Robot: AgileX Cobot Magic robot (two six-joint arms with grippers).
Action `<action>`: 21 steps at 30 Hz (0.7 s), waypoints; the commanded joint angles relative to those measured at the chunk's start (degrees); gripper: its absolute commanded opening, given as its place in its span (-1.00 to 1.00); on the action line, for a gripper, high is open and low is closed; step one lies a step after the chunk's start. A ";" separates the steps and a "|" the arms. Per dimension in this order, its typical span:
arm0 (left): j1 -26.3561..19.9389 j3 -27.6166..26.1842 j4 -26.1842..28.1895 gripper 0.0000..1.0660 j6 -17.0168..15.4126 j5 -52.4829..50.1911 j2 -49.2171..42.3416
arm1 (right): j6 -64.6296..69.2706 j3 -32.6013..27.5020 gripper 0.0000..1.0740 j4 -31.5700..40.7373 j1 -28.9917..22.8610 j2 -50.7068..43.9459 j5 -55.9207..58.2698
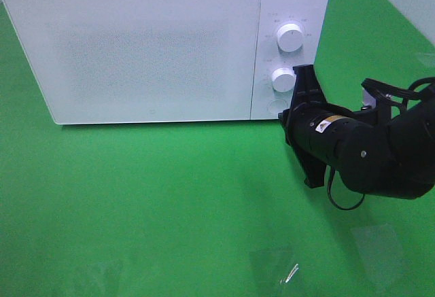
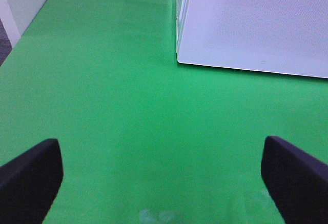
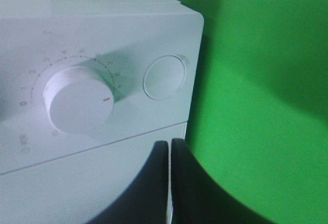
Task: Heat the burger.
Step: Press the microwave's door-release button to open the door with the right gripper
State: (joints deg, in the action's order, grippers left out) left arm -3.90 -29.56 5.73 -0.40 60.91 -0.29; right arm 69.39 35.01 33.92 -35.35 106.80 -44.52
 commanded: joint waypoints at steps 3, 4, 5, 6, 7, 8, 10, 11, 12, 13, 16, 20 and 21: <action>-0.06 0.00 0.34 0.88 -0.23 0.06 -0.86 | -0.63 3.21 -1.00 -0.17 2.01 2.86 -1.72; -0.06 0.00 0.34 0.88 -0.23 0.06 -0.86 | -0.63 3.55 -1.00 0.17 2.01 3.44 -2.29; -0.06 0.00 0.34 0.88 -0.23 0.06 -0.86 | -0.63 3.55 -1.00 0.17 2.01 3.44 -2.29; -0.06 0.00 0.34 0.88 -0.23 0.06 -0.86 | -0.52 4.07 -1.00 0.97 2.46 4.35 -3.21; -0.06 0.00 0.34 0.88 -0.23 0.06 -0.86 | -0.52 4.07 -1.00 0.97 2.46 4.35 -3.21; -0.06 0.00 0.34 0.88 -0.23 0.06 -0.86 | -0.40 4.93 -1.00 0.97 2.64 5.39 -2.81; -0.06 0.00 0.34 0.88 -0.23 0.06 -0.86 | -0.40 5.61 -1.00 0.97 2.64 6.13 -2.92; -0.06 0.00 0.34 0.88 -0.23 0.06 -0.86 | -0.40 5.96 -1.00 0.86 2.64 6.47 -2.92; -0.06 0.00 0.34 0.88 -0.23 0.06 -0.86 | -0.40 5.96 -1.00 0.86 2.64 6.47 -2.92; -0.06 0.00 0.34 0.88 -0.23 0.06 -0.86 | -0.40 6.70 -1.00 0.74 2.64 7.10 -2.64; -0.06 0.00 0.34 0.88 -0.23 0.06 -0.86 | -0.40 7.62 -1.00 0.80 2.64 7.68 -2.58; -0.06 0.00 0.34 0.88 -0.23 0.06 -0.86 | 0.23 10.14 -1.00 0.74 3.50 10.03 -2.64; -0.06 0.00 0.34 0.88 -0.23 0.06 -0.86 | 0.23 10.14 -1.00 0.74 3.50 10.03 -2.64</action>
State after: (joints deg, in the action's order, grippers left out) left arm -3.90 -29.56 5.73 -0.40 60.91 -0.29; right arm 69.50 44.35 34.89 -32.20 116.48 -47.10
